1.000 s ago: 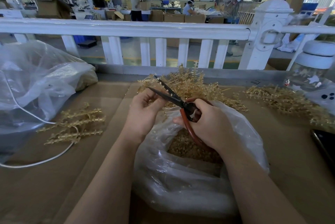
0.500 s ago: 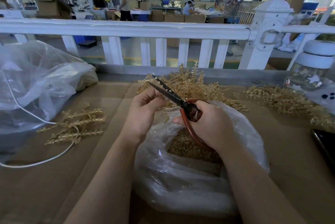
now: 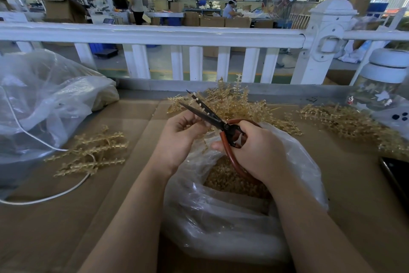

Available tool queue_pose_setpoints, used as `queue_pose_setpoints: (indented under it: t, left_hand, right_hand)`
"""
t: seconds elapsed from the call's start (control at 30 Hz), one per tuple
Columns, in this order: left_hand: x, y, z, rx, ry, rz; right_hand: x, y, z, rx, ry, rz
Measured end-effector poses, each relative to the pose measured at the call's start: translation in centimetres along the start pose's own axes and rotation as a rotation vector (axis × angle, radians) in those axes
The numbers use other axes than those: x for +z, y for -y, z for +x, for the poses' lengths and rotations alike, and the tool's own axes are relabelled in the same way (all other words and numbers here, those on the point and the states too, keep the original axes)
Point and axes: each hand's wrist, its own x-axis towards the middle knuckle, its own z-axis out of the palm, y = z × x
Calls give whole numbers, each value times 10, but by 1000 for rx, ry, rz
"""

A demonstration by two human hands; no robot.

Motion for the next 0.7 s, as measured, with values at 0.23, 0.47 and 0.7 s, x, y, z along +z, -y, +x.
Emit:
queue_pose_setpoints:
  t: [0.23,0.47,0.7]
  left_hand:
    - [0,3,2,72,-99,-11]
    - [-2,5,2,64,-123,-28]
    - [-2,6,3,3,-91,-40]
  right_hand:
    - [-1,0,1,8,-9,7]
    - [-1,-1,2,33,6,28]
    - [-5,1,1,7,-12,-57]
